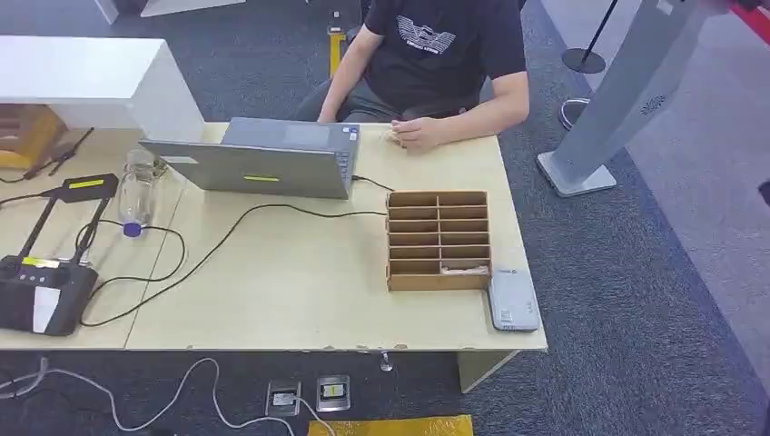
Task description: Pass the card to the sensor for recognition and then transmit it.
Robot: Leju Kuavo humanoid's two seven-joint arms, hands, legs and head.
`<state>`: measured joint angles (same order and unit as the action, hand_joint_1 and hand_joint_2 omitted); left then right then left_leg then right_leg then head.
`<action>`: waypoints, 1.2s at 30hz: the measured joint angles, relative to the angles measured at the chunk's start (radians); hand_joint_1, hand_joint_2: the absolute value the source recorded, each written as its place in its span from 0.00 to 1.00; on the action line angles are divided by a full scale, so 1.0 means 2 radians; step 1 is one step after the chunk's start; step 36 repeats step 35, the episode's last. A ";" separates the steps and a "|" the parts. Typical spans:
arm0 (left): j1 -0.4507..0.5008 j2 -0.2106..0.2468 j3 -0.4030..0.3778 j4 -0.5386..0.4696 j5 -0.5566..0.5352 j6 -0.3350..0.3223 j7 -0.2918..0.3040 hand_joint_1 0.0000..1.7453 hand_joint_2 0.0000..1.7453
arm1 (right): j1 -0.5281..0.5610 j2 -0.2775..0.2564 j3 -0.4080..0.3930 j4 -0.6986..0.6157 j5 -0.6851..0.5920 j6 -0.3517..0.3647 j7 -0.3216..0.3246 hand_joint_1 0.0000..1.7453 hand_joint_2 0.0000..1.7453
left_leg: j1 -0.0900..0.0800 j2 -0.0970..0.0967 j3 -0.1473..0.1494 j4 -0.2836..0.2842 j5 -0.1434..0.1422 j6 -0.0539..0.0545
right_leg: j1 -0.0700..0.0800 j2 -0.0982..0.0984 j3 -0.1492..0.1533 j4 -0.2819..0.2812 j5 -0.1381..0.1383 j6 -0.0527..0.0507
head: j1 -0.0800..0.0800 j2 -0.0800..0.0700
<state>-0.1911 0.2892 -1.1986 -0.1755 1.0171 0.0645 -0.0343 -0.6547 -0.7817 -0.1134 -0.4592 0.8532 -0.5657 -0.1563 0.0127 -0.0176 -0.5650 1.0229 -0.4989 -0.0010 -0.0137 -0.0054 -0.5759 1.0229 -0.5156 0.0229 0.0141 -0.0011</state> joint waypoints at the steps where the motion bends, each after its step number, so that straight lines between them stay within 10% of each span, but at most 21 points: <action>1: 0.003 -0.001 0.001 0.000 0.005 0.001 0.000 0.00 0.00 | 0.028 -0.004 -0.017 0.007 -0.023 0.018 0.015 0.00 0.00 | 0.001 0.000 0.000 0.000 0.000 0.000 | 0.001 0.000 0.001 0.000 0.000 0.000 | -0.001 0.000; 4: 0.007 -0.006 0.005 0.000 0.019 0.005 0.007 0.00 0.00 | 0.127 0.005 -0.083 0.042 -0.135 0.070 0.100 0.00 0.00 | 0.002 -0.003 0.000 0.000 -0.002 -0.001 | 0.002 -0.004 0.003 -0.001 -0.002 -0.001 | 0.000 0.000; 9: 0.012 -0.014 0.013 -0.001 0.026 0.014 0.022 0.00 0.00 | 0.214 0.114 -0.236 0.084 -0.217 -0.051 0.207 0.00 0.00 | 0.005 0.000 0.002 -0.001 -0.004 -0.004 | 0.005 0.000 0.003 -0.001 -0.003 -0.001 | 0.000 0.000; 13: 0.011 -0.018 0.022 -0.001 0.031 0.016 0.022 0.00 0.00 | 0.234 0.210 -0.386 0.091 -0.113 -0.062 0.181 0.00 0.00 | 0.005 0.002 0.005 -0.001 -0.004 -0.005 | 0.005 0.002 0.004 0.001 -0.004 -0.004 | 0.000 0.000; 19: 0.012 -0.021 0.040 -0.001 0.052 0.009 0.037 0.00 0.00 | 0.235 0.273 -0.512 0.113 -0.124 0.003 0.145 0.00 0.00 | 0.005 0.003 0.005 -0.001 -0.003 -0.005 | 0.005 0.003 0.003 0.002 -0.004 -0.005 | -0.001 0.000; 36: 0.011 -0.028 0.054 -0.001 0.049 -0.032 -0.004 0.00 0.00 | 0.234 0.331 -0.637 0.133 -0.108 0.063 0.137 0.00 0.00 | 0.004 0.003 0.005 -0.001 -0.003 -0.005 | 0.004 0.003 0.004 0.002 -0.004 -0.005 | 0.000 0.000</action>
